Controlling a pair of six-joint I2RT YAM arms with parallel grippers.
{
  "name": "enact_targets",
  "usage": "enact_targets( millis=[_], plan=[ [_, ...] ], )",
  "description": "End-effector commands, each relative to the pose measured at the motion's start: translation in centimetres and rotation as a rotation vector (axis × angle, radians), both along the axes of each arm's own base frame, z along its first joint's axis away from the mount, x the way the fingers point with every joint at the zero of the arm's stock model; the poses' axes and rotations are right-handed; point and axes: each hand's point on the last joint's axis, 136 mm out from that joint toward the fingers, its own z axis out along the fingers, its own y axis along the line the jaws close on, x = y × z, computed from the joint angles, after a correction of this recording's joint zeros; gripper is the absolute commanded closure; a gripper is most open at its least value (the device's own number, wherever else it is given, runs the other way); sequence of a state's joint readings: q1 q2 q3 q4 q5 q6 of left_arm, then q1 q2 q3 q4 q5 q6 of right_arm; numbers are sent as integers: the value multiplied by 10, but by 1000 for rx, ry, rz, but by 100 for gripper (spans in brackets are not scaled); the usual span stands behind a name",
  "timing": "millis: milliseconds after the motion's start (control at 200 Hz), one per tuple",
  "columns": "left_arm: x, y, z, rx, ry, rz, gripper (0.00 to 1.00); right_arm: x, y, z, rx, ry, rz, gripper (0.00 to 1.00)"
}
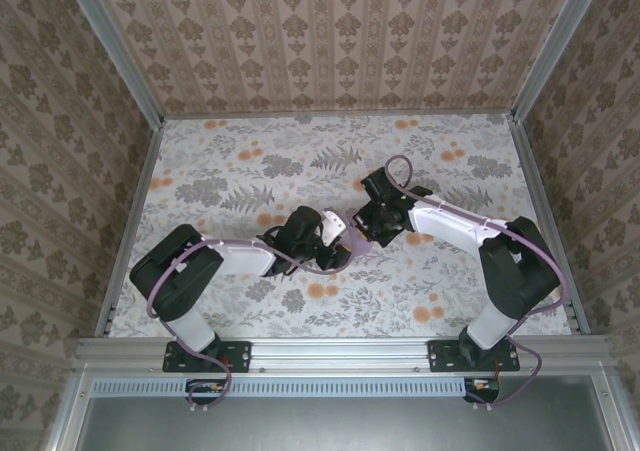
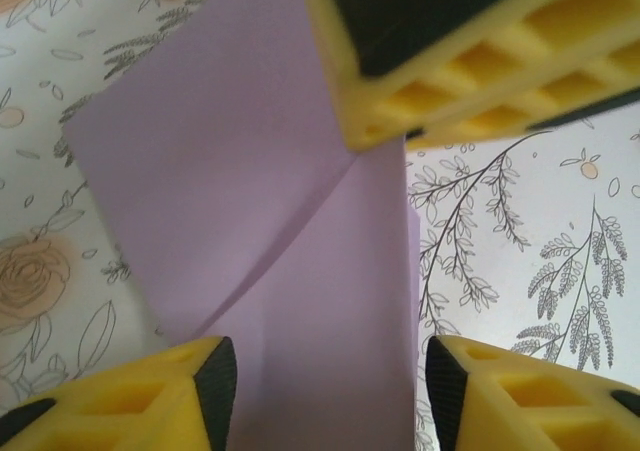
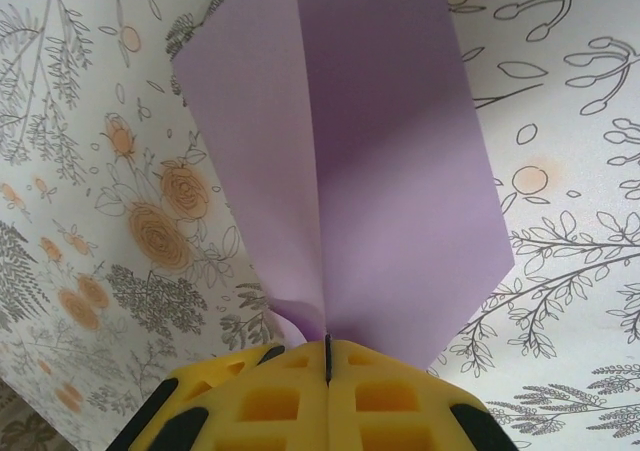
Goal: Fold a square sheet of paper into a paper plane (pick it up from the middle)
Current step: Fourth fold the wing at the center of the table.
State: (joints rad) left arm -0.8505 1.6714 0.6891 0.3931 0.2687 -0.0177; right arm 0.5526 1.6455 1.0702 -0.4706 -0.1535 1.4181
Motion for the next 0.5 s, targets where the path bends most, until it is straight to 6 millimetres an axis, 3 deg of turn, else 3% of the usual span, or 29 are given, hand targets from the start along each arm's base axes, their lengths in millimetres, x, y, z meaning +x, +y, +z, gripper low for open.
enact_targets(
  millis=[0, 160, 265, 365, 495],
  plan=[
    [2, -16, 16, -53, -43, -55, 50, -7, 2, -9, 25, 58, -5, 100],
    [2, -14, 8, -35, -39, -48, 63, -8, 6, -11, 52, 75, 3, 95],
    [4, -11, 4, -23, -41, -33, 71, -7, 5, -9, 60, 70, 1, 87],
    [8, -8, 3, -13, -49, -13, 78, -4, 3, -5, 77, 51, -7, 75],
    [12, -5, 5, -25, -42, 20, 86, -1, -7, 3, 65, 20, -3, 51]
  ],
)
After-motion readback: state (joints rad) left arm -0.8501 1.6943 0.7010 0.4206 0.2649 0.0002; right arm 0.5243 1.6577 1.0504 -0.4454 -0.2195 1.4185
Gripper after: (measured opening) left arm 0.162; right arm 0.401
